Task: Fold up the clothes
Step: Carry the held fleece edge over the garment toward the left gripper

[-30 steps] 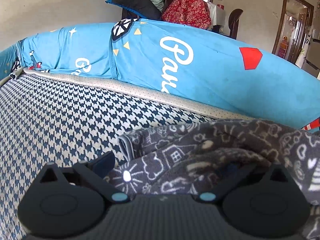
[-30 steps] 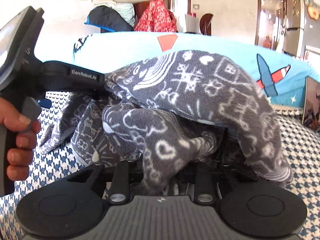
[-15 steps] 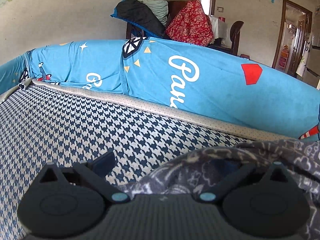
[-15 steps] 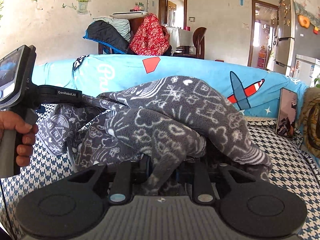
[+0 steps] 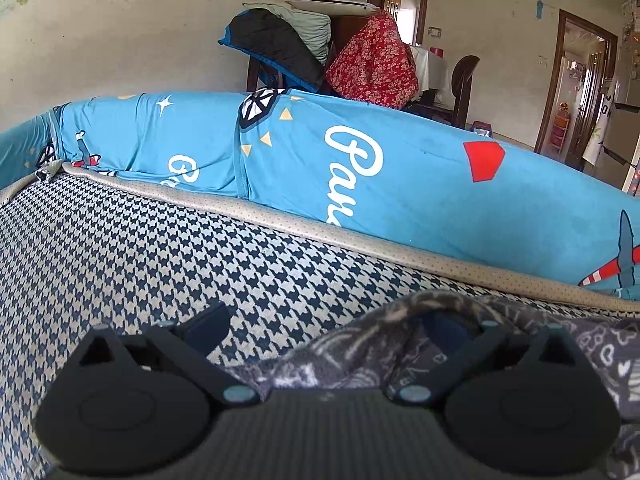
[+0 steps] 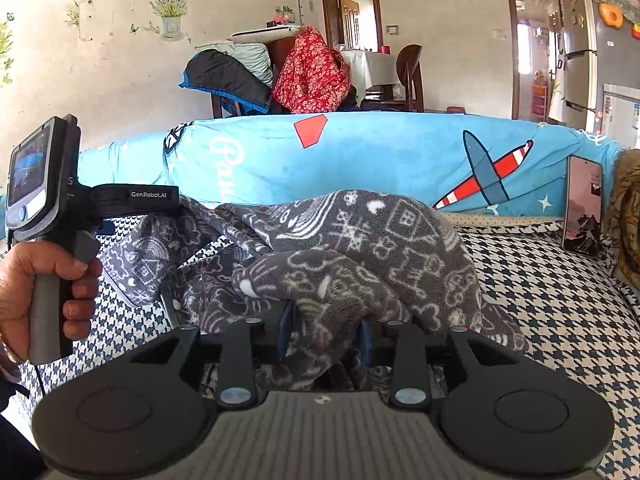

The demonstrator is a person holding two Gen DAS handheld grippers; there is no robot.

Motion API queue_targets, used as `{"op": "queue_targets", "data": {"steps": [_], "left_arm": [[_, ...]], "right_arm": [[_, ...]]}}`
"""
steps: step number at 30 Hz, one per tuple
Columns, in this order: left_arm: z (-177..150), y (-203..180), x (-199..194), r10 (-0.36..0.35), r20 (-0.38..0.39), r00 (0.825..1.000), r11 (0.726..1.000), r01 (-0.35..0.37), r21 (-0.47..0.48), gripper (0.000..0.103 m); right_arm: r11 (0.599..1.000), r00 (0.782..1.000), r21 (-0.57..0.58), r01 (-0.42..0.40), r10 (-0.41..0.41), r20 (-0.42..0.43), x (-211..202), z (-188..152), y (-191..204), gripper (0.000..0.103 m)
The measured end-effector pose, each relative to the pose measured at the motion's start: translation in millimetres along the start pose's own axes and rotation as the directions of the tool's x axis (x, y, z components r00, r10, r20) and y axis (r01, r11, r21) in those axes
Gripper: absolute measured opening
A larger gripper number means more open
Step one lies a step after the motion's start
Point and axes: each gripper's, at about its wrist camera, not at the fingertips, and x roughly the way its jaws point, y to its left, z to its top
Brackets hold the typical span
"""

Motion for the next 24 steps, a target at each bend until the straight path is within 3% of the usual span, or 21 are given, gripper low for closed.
{"op": "queue_targets", "data": {"steps": [3,9,14,18,24], "left_arm": [[1,-2,-9,-0.036,0.018,0.999,0.999,0.036,-0.001,0.103],[1,-4,-28,-0.097,0.086,0.992,0.995,0.097,0.005,0.103],[-7,-14,-7,-0.087,0.006,0.996,0.996,0.086,0.030,0.103],[-14,-23,11,-0.025,-0.049,0.998,0.998,0.029,0.065,0.103],[-27,-31,30,-0.010,-0.151,0.988,0.995,0.025,0.097,0.103]], "right_arm": [[0.999,0.999,-0.007,-0.037,0.037,0.002,-2,0,3,0.049],[0.995,0.996,-0.046,-0.091,0.091,0.001,-6,-2,11,0.053],[0.990,0.992,-0.059,-0.126,0.126,-0.014,-8,2,11,0.054],[0.989,0.991,-0.070,-0.134,0.132,-0.022,-10,2,10,0.054],[0.985,0.990,-0.104,-0.141,0.140,-0.016,-22,4,6,0.054]]}}
